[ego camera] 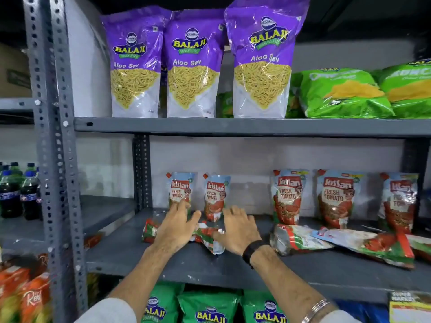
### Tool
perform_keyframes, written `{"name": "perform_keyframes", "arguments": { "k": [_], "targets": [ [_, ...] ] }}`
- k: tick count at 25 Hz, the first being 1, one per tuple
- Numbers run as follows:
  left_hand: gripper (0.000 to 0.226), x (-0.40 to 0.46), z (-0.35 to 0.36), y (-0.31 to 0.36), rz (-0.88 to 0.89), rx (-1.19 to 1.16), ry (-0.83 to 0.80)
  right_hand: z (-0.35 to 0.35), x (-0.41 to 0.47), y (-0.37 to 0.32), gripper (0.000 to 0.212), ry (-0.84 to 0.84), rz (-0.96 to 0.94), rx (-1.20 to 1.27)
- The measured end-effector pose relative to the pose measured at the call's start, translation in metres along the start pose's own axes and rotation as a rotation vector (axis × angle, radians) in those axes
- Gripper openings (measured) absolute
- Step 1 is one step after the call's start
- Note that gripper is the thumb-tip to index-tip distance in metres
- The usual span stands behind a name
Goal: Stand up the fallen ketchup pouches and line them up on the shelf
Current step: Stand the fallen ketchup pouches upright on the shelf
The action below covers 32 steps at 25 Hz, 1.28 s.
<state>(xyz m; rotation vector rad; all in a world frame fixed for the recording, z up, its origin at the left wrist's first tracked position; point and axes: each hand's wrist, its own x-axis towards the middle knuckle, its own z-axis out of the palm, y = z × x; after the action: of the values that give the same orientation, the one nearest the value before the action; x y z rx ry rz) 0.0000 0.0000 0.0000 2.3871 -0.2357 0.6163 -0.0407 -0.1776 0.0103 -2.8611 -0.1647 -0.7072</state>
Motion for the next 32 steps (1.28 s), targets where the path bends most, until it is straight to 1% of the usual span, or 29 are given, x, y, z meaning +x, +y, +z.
{"name": "perform_keyframes", "arguments": {
  "k": [2, 5, 7, 8, 10, 13, 15, 16, 17, 18, 19, 21, 22, 24, 25, 26, 27, 29, 32],
  "targets": [
    [0.032, 0.010, 0.005, -0.008, -0.061, -0.044, -0.030, 0.017, 0.013, -0.006, 0.073, -0.118, -0.030, -0.011],
    [0.014, 0.020, 0.004, -0.028, -0.131, -0.066, -0.068, 0.038, 0.027, -0.018, 0.076, -0.292, -0.063, -0.163],
    [0.007, 0.029, -0.002, -0.043, -0.142, -0.007, -0.100, 0.048, 0.039, -0.027, 0.068, -0.351, -0.062, -0.273],
    [0.012, 0.032, -0.006, -0.046, -0.147, 0.033, -0.142, 0.052, 0.046, -0.033, 0.060, -0.355, -0.054, -0.331],
    [0.021, 0.040, -0.004, -0.055, -0.142, 0.043, -0.278, 0.057, 0.056, -0.043, 0.043, -0.338, -0.044, -0.447],
    [0.020, 0.045, 0.003, -0.059, -0.120, -0.015, -0.544, 0.059, 0.065, -0.055, 0.033, -0.299, -0.017, -0.473],
    [0.018, 0.049, 0.007, -0.058, -0.111, -0.051, -0.645, 0.054, 0.067, -0.052, 0.029, -0.249, -0.001, -0.373],
    [0.017, 0.051, 0.009, -0.056, -0.118, -0.076, -0.670, 0.050, 0.067, -0.047, 0.031, -0.220, 0.052, -0.281],
    [0.017, 0.052, 0.011, -0.055, -0.128, -0.112, -0.682, 0.044, 0.068, -0.040, 0.036, -0.193, 0.122, -0.147],
    [0.016, 0.053, 0.013, -0.051, -0.152, -0.165, -0.681, 0.036, 0.070, -0.032, 0.037, -0.181, 0.193, 0.038],
    [0.017, 0.053, 0.015, -0.048, -0.185, -0.236, -0.679, 0.027, 0.072, -0.024, 0.032, -0.193, 0.248, 0.255],
    [0.025, 0.052, 0.017, -0.045, -0.266, -0.449, -0.681, 0.013, 0.074, -0.011, 0.024, -0.252, 0.323, 0.675],
    [0.026, 0.052, 0.018, -0.044, -0.300, -0.599, -0.696, 0.007, 0.072, -0.007, 0.024, -0.260, 0.336, 0.831],
    [0.022, 0.052, 0.019, -0.039, -0.350, -0.949, -0.692, 0.002, 0.066, 0.002, 0.027, -0.213, 0.323, 1.075],
    [0.023, 0.054, 0.019, -0.035, -0.353, -1.078, -0.644, 0.003, 0.064, 0.006, 0.029, -0.190, 0.311, 1.176],
    [0.025, 0.058, 0.019, -0.029, -0.347, -1.145, -0.568, 0.005, 0.061, 0.010, 0.030, -0.171, 0.294, 1.247],
    [0.025, 0.063, 0.020, -0.021, -0.333, -1.144, -0.481, 0.008, 0.058, 0.013, 0.029, -0.147, 0.283, 1.273],
    [0.023, 0.070, 0.018, -0.008, -0.292, -1.035, -0.341, 0.015, 0.055, 0.017, 0.030, -0.100, 0.298, 1.240],
    [0.023, 0.073, 0.025, -0.002, -0.244, -0.914, -0.276, 0.029, 0.053, 0.024, 0.037, -0.057, 0.364, 1.170]
  ]
}}
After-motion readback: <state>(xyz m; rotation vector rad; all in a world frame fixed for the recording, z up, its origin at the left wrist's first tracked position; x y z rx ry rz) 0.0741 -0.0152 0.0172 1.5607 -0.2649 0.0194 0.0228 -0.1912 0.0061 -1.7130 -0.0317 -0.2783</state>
